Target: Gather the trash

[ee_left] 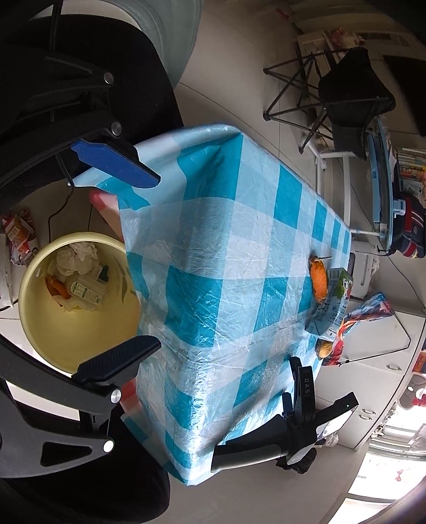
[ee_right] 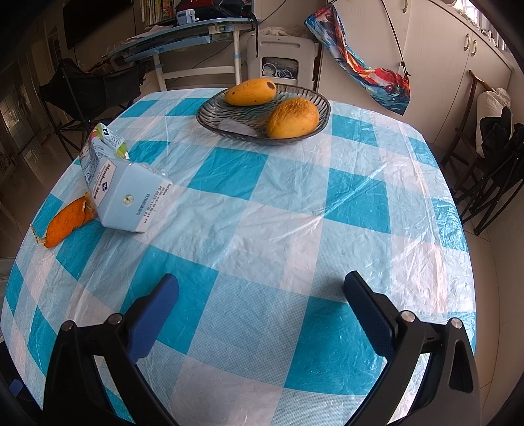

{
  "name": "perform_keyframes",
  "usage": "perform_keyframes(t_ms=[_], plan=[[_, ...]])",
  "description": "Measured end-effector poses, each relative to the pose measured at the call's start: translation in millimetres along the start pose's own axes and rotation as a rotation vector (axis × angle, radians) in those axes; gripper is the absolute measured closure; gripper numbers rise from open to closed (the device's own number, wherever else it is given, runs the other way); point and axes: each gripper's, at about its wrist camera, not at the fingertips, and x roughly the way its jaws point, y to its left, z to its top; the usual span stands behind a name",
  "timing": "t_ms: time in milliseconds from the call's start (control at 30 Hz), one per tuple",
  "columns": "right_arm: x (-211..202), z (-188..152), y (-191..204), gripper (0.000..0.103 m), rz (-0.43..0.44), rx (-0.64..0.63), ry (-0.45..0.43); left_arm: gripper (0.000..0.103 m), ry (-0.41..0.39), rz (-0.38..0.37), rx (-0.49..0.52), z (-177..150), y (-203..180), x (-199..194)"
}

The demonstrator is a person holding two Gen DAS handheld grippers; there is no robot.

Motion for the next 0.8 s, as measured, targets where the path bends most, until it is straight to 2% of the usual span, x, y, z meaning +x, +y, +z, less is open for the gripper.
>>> perform_keyframes(t_ms=[233, 367, 633, 800], plan=[[0, 0, 0, 0.007, 0.000, 0.000, 0.000, 0.014, 0.064, -0.015, 0.005, -9, -5, 10], [0, 0, 0, 0.007, 0.000, 0.000, 0.000, 0.014, 0.072, -0.031, -0.041, -8, 3, 12], [0, 0, 0, 0.007, 0.000, -0.001, 0.000, 0.014, 0.014, -0.059, -0.162, -3, 24, 4], [0, 0, 0, 0.007, 0.001, -0.001, 0.000, 0.014, -0.042, -0.055, -0.150, -3, 21, -4]])
